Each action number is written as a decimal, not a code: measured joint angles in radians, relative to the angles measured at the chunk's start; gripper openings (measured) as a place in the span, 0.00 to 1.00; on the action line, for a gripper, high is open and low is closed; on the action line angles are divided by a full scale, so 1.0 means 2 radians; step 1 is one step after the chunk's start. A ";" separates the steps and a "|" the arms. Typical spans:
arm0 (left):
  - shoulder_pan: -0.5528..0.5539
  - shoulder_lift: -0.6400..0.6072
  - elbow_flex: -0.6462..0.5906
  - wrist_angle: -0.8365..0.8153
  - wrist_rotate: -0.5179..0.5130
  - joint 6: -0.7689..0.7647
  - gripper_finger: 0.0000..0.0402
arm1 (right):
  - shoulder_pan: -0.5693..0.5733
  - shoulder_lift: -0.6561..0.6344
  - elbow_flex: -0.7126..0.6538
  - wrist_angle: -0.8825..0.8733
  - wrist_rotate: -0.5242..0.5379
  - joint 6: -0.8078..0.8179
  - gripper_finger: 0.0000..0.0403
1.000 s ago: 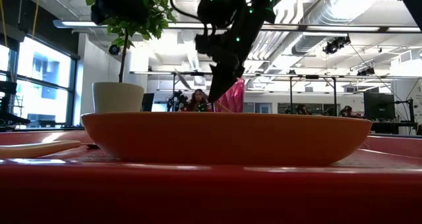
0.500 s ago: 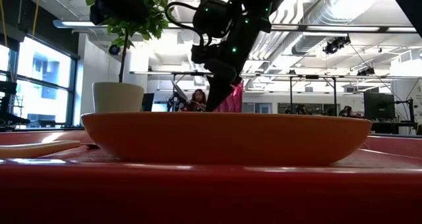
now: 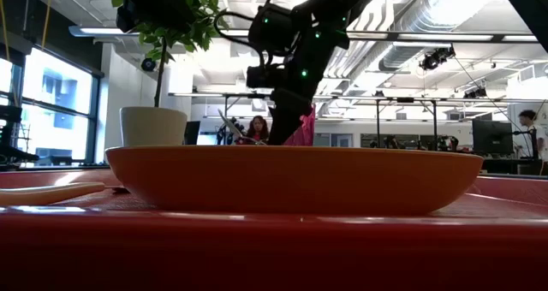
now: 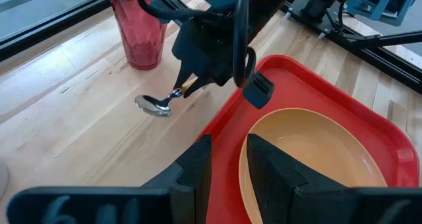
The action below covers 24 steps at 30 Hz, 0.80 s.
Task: Pick and place plate/cup/fork/spoon on tray
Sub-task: Put the yellow spoon on the red serving tray between the orange fork and the orange plate
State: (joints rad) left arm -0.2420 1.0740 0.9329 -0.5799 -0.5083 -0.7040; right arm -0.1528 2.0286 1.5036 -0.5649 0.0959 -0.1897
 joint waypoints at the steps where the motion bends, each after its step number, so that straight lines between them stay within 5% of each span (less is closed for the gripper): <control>1: 0.000 0.000 0.000 0.000 0.000 0.000 0.22 | 0.000 0.002 0.000 -0.001 0.000 0.000 0.05; 24: 0.000 0.000 0.000 0.000 0.000 0.000 0.22 | -0.016 0.030 0.000 -0.008 -0.031 0.004 0.05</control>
State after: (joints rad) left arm -0.2424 1.0744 0.9329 -0.5797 -0.5083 -0.7036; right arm -0.1839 2.0892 1.5036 -0.5811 0.0338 -0.1809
